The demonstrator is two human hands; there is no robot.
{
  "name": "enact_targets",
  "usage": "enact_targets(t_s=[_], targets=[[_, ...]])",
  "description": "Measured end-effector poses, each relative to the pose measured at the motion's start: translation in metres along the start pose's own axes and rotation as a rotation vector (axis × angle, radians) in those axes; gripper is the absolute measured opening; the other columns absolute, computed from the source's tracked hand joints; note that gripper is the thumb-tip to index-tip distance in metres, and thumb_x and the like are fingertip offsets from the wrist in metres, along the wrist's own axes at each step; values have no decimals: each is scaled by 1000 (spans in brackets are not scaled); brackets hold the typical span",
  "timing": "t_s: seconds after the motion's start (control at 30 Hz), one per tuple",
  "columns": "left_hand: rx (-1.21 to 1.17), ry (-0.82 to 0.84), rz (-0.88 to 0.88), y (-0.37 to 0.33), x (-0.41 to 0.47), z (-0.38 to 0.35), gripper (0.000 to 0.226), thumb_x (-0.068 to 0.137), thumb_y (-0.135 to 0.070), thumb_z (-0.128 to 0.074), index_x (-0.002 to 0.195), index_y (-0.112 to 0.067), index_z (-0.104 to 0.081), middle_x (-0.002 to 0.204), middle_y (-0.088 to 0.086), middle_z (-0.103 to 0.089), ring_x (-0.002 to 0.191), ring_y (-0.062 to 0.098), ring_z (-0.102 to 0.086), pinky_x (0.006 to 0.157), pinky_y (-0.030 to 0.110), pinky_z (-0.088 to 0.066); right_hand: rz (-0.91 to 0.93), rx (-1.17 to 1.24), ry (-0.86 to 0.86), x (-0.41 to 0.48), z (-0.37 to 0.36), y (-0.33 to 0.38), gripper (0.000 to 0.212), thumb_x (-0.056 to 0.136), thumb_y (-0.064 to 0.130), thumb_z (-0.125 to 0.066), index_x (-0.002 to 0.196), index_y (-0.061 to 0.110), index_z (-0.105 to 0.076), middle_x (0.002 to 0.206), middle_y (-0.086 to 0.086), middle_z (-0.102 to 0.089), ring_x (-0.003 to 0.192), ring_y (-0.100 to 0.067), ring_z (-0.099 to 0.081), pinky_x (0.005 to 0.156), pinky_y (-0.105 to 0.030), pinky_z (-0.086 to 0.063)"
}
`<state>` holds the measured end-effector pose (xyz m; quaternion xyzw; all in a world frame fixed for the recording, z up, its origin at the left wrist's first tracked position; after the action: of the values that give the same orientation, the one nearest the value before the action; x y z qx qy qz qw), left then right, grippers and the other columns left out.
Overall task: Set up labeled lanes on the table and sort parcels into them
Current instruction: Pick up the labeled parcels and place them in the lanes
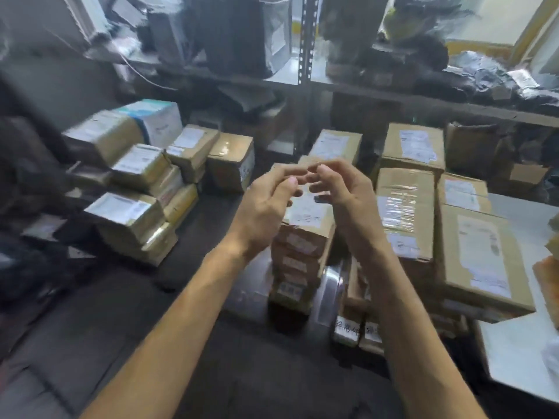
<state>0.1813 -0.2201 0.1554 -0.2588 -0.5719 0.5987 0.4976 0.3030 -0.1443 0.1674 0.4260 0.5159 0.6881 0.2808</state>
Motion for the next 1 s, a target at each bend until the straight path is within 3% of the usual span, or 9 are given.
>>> enact_targets(t_s=[0.1,0.2,0.4,0.57,0.77,0.9,1.0], targets=[[17,-99,35,16,-22,68,30,103,-24,-43,121,-21,-67,115,-2,-73,107,17,-69,95,43,-56,-8,50,71,3,-75,3,18,92,32,-52,91,23,-68,92,-6,-73,87,-20,-69,79,-33,-55],[6,-215,90,39,-33,131,32,99,-27,-44,120,-20,-67,114,1,-74,105,19,-70,91,39,-55,-8,99,147,5,-135,-2,17,95,28,-54,91,22,-69,90,-2,-73,92,-26,-70,82,-41,-56],[-49,-376,218,97,-50,213,30,94,-24,-45,112,-20,-69,111,8,-74,100,20,-71,88,37,-55,-124,114,265,20,-238,-47,21,104,16,-54,91,22,-69,84,10,-71,87,-16,-68,82,-31,-54],[-45,-419,352,150,-32,277,31,90,-26,-46,108,-20,-70,102,-2,-74,90,10,-69,79,24,-55,-282,105,343,60,-321,-90,19,93,37,-59,89,23,-71,83,7,-74,84,-12,-67,84,-36,-53],[-2,-447,434,189,10,339,33,90,-29,-45,109,-20,-70,104,-2,-75,99,14,-69,87,29,-53,-398,57,344,113,-376,-120,14,95,35,-60,86,30,-69,81,12,-71,83,-11,-63,86,-37,-52],[76,-450,426,208,38,365,31,99,-17,-49,125,-19,-66,123,-11,-67,114,-6,-58,98,14,-44,-509,-16,264,136,-395,-142,6,99,29,-59,100,27,-66,98,6,-69,91,-12,-63,88,-34,-51],[132,-401,473,232,62,378,37,99,-18,-50,134,-26,-58,135,-11,-56,115,-14,-48,101,14,-37,-603,-60,186,151,-409,-160,26,100,29,-59,123,19,-59,102,8,-63,94,-10,-61,91,-34,-51]])
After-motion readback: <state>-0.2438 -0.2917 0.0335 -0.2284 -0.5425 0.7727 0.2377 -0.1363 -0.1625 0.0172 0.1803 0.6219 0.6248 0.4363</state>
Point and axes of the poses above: each hand's wrist, its own x-axis towards the middle knuckle, its own z-axis out of the back of the hand, y = z × x, the point moved 2 cm from there along x, towards the middle knuckle
